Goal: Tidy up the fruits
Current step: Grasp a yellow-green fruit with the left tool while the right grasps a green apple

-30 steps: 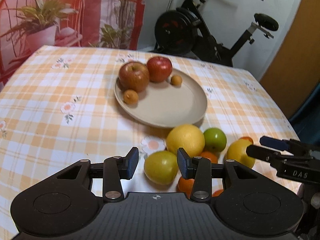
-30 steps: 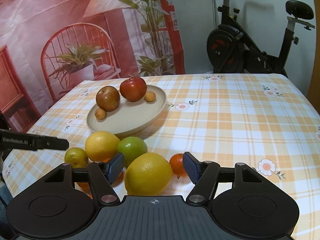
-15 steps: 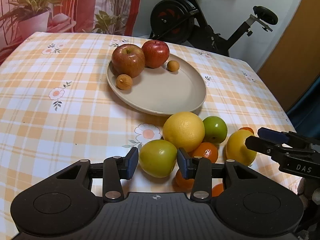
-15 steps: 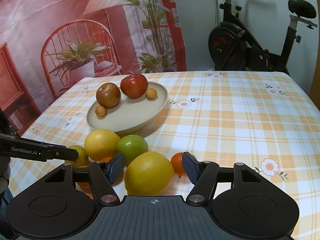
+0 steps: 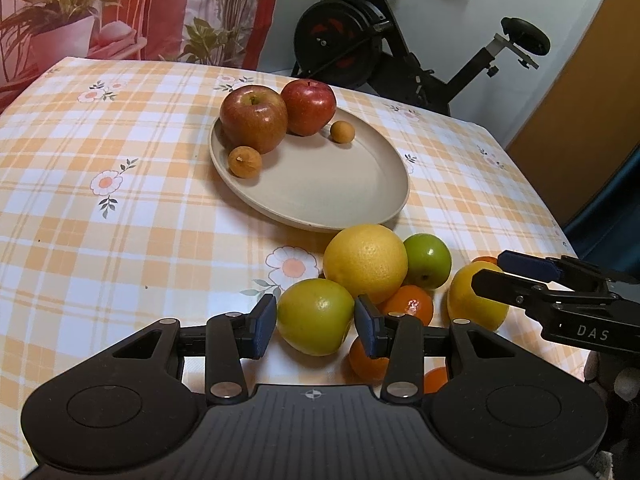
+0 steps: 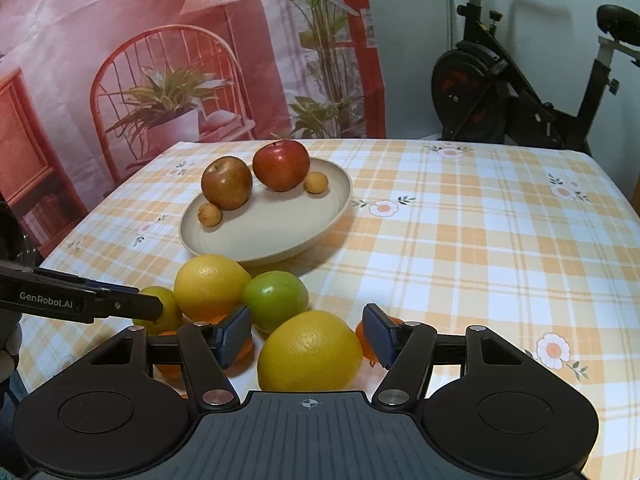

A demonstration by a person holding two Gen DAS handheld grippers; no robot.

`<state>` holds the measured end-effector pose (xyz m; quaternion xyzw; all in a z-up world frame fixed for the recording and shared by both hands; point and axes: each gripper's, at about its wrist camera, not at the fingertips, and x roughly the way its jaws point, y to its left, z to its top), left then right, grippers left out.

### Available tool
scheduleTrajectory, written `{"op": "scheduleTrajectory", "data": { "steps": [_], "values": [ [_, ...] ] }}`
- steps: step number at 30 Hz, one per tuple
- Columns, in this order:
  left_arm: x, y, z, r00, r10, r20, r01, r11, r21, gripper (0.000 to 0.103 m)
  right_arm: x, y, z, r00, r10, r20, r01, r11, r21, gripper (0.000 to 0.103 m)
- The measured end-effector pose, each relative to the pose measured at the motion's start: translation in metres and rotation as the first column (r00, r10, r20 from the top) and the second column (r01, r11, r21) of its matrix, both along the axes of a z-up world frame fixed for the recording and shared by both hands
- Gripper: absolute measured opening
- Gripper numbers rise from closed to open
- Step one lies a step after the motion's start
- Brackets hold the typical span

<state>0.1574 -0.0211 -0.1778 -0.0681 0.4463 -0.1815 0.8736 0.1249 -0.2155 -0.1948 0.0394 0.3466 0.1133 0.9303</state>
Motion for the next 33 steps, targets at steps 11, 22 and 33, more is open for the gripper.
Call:
{"op": "scheduleTrajectory", "data": {
  "steps": [11, 22, 33],
  "values": [
    [0.001, 0.002, -0.003, 1.000, 0.004, -0.015, -0.004, 1.000, -0.010, 0.053, 0.001, 0.003, 0.002, 1.000, 0.012, 0.000, -0.012, 1.000, -0.001, 0.058],
    [0.001, 0.001, -0.006, 0.999, -0.016, -0.027, 0.016, 1.000, -0.012, 0.053, -0.001, 0.003, 0.002, 1.000, 0.016, 0.001, -0.016, 1.000, 0.002, 0.058],
    [0.006, 0.005, -0.011, 0.999, -0.005, -0.042, 0.003, 0.999, -0.038, 0.051, -0.001, 0.004, 0.001, 1.000, 0.018, -0.001, -0.018, 1.000, 0.004, 0.058]
  ]
}}
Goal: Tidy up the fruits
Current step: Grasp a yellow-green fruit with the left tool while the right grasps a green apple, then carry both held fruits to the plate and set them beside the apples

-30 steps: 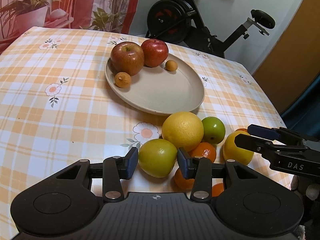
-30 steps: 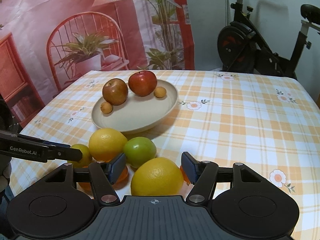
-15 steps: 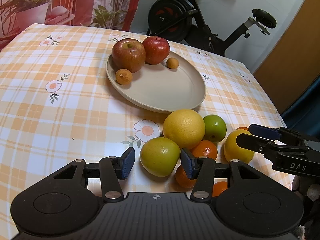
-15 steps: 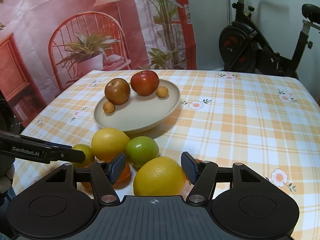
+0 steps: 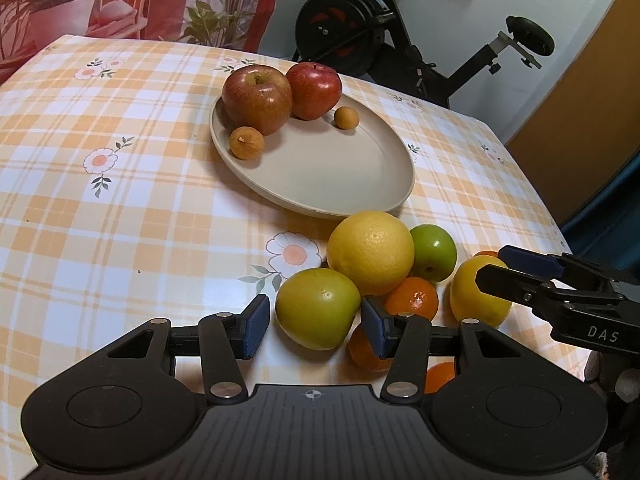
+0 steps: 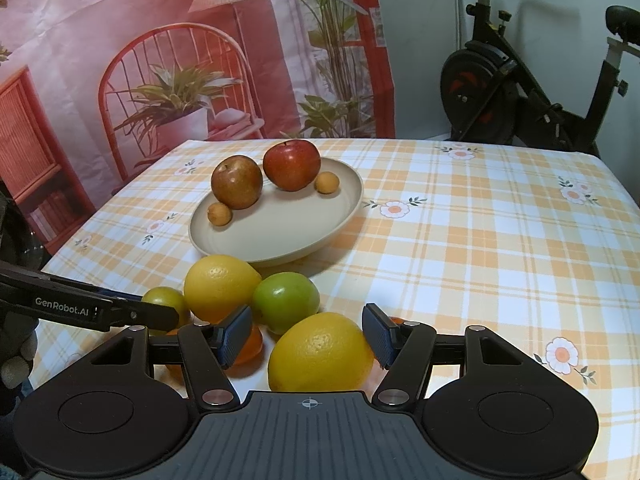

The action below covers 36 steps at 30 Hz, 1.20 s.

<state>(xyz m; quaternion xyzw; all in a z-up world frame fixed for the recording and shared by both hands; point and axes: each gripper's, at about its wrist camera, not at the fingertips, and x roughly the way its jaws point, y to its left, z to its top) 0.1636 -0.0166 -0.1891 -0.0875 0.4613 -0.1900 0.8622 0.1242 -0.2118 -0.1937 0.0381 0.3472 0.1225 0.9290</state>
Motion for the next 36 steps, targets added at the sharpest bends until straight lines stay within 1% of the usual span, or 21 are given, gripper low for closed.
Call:
{"op": "scheduleTrajectory", "data": {
  "steps": [3, 7, 12, 18, 20, 23, 25, 28, 31, 33, 36],
  "values": [
    [-0.001, -0.001, 0.001, 1.000, -0.008, 0.007, 0.008, 1.000, -0.001, 0.050, 0.001, 0.001, 0.000, 1.000, 0.004, -0.001, -0.004, 1.000, -0.002, 0.058],
    [-0.003, -0.001, 0.002, 1.000, -0.006, 0.017, 0.006, 1.000, 0.017, 0.049, 0.005, 0.004, 0.000, 1.000, 0.017, -0.006, -0.017, 1.000, -0.011, 0.058],
    [-0.005, 0.004, 0.007, 0.999, 0.009, 0.036, -0.009, 1.000, 0.011, 0.049, 0.015, 0.010, 0.000, 0.999, 0.051, -0.017, -0.052, 0.998, -0.047, 0.056],
    [-0.007, 0.009, 0.013, 0.998, 0.028, 0.061, -0.029, 1.000, 0.009, 0.049, 0.032, 0.022, 0.000, 0.991, 0.128, -0.049, -0.133, 0.986, -0.104, 0.054],
    [-0.007, 0.010, 0.014, 0.997, 0.036, 0.066, -0.037, 0.999, 0.007, 0.049, 0.037, 0.026, -0.001, 0.985, 0.159, -0.063, -0.166, 0.978, -0.123, 0.054],
    [-0.006, 0.011, 0.015, 0.997, 0.043, 0.071, -0.044, 0.999, 0.004, 0.049, 0.046, 0.030, 0.000, 0.974, 0.203, -0.096, -0.215, 0.966, -0.141, 0.051],
    [-0.006, 0.011, 0.015, 0.996, 0.044, 0.075, -0.045, 0.999, 0.004, 0.049, 0.053, 0.030, -0.001, 0.965, 0.230, -0.121, -0.246, 0.960, -0.134, 0.048],
    [-0.005, 0.012, 0.016, 0.996, 0.045, 0.080, -0.046, 0.999, 0.005, 0.049, 0.061, 0.030, -0.001, 0.955, 0.254, -0.150, -0.273, 0.954, -0.122, 0.048],
    [-0.004, 0.012, 0.017, 0.995, 0.046, 0.088, -0.047, 0.999, 0.012, 0.049, 0.070, 0.026, 0.000, 0.951, 0.261, -0.167, -0.279, 0.956, -0.089, 0.047],
    [-0.003, 0.012, 0.018, 0.995, 0.047, 0.094, -0.049, 0.999, 0.018, 0.049, 0.074, 0.023, 0.000, 0.949, 0.257, -0.182, -0.276, 0.957, -0.087, 0.045],
    [-0.003, 0.011, 0.020, 0.993, 0.042, 0.108, -0.046, 0.998, 0.032, 0.049, 0.077, 0.021, -0.004, 0.943, 0.263, -0.203, -0.285, 0.955, -0.085, 0.045]
  ]
}}
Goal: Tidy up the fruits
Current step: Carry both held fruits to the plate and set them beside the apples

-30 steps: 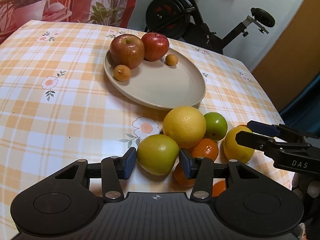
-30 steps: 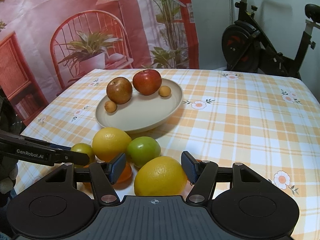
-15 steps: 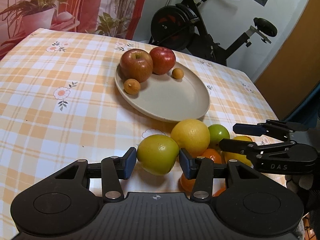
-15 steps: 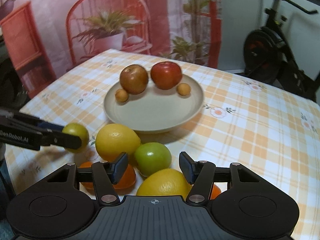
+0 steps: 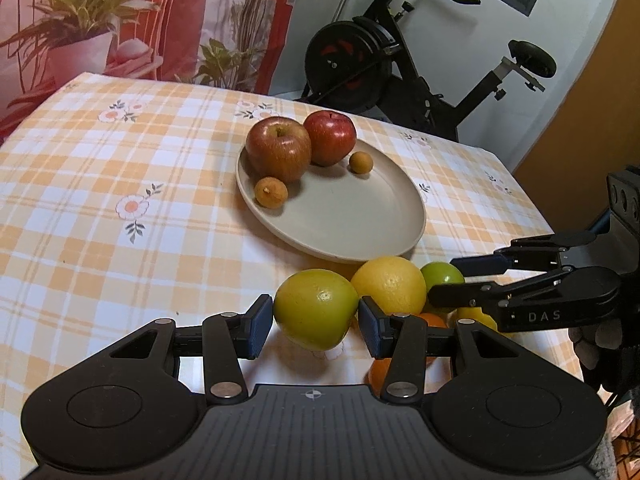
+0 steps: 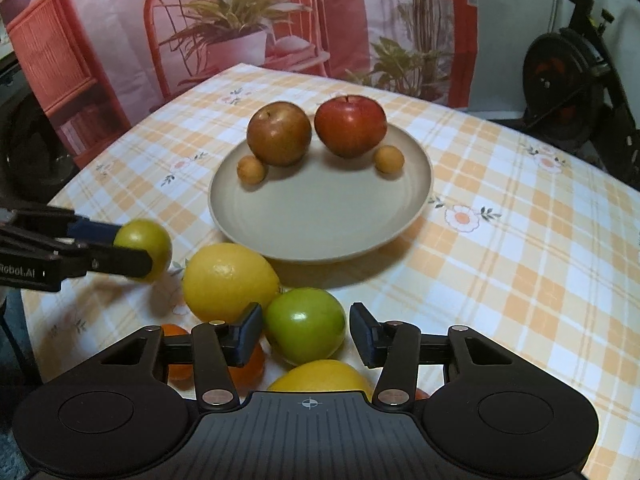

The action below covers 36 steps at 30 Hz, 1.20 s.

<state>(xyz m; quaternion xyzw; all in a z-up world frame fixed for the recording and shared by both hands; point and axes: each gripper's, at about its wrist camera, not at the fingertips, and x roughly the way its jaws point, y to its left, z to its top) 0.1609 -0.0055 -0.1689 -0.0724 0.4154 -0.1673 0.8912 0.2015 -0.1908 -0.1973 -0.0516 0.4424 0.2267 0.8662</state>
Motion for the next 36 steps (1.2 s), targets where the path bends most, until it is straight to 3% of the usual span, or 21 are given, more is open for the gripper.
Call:
{"op": "scheduleTrajectory", "data": {
  "steps": [14, 27, 36],
  "values": [
    [0.021, -0.010, 0.015, 0.998, -0.020, 0.054, 0.019, 0.999, 0.027, 0.049, -0.001, -0.002, -0.003, 1.000, -0.014, -0.006, 0.014, 1.000, 0.026, 0.043],
    [0.066, -0.038, 0.022, 0.995, -0.077, 0.070, 0.071, 0.994, 0.077, 0.049, 0.006, -0.026, 0.027, 0.989, -0.079, 0.123, 0.072, 0.996, 0.056, 0.043],
    [0.118, -0.060, 0.013, 0.997, -0.076, -0.018, 0.077, 0.996, 0.048, 0.049, 0.044, -0.008, 0.031, 0.980, -0.023, 0.200, 0.028, 0.999, -0.025, 0.043]
  ]
}}
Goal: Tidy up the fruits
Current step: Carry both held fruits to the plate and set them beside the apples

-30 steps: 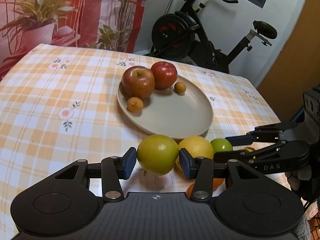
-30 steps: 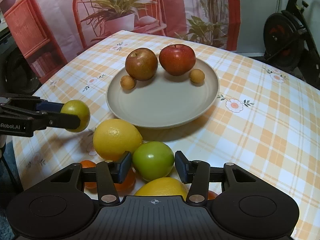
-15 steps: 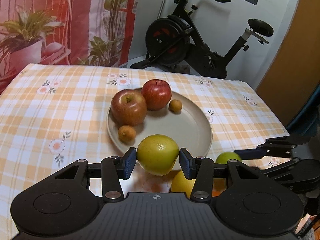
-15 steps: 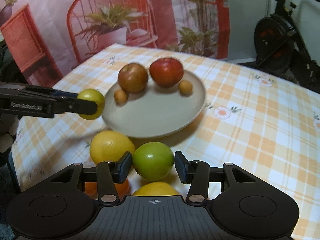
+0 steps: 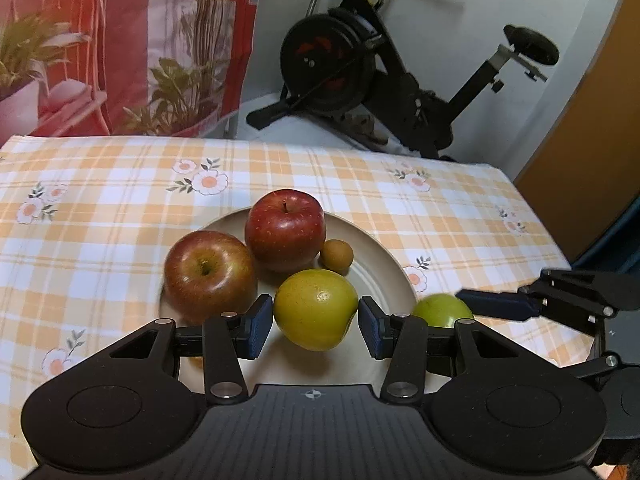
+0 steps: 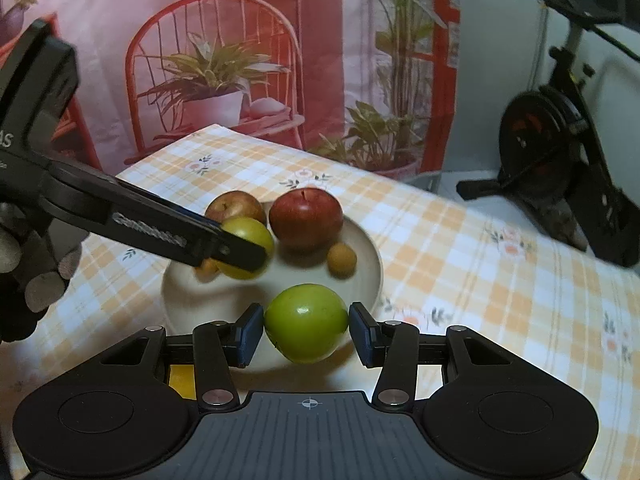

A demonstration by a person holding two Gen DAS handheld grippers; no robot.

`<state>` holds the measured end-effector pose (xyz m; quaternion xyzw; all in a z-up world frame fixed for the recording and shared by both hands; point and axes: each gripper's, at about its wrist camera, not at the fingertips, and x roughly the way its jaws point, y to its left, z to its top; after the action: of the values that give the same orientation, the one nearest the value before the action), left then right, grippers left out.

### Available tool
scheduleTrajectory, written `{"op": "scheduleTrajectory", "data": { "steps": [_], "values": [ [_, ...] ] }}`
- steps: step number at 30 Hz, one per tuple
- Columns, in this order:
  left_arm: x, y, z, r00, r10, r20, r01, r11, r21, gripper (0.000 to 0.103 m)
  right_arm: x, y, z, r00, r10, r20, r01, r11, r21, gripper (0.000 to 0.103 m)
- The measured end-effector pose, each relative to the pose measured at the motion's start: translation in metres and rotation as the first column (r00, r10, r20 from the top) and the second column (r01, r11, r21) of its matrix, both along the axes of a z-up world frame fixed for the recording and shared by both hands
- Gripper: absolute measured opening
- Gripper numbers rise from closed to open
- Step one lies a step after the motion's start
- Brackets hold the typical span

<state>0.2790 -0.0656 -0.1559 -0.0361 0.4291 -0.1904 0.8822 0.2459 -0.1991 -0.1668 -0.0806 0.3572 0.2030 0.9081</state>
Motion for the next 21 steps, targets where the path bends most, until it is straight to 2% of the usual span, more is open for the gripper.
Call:
{"op": "scheduleTrajectory", "data": {
  "steps": [4, 8, 12, 21],
  "values": [
    [0.007, -0.002, -0.008, 1.000, -0.005, -0.024, 0.006, 1.000, 0.018, 0.049, 0.016, 0.006, -0.004, 0.999, 0.032, 0.020, -0.031, 0.997, -0.066, 0.043],
    [0.017, 0.003, -0.012, 0.999, 0.000, -0.050, 0.000, 1.000, -0.004, 0.049, 0.032, 0.010, -0.007, 0.998, 0.064, 0.028, -0.060, 0.992, -0.115, 0.043],
    [0.022, 0.001, -0.010, 0.999, -0.005, -0.043, 0.005, 1.000, -0.002, 0.049, 0.044, 0.016, -0.010, 0.995, 0.096, 0.034, -0.089, 0.982, -0.164, 0.043],
    [0.031, 0.000, -0.012, 0.998, -0.007, -0.058, 0.005, 0.999, -0.032, 0.050, 0.058, 0.024, -0.024, 0.992, 0.122, -0.012, -0.122, 0.975, -0.186, 0.043]
  ]
}}
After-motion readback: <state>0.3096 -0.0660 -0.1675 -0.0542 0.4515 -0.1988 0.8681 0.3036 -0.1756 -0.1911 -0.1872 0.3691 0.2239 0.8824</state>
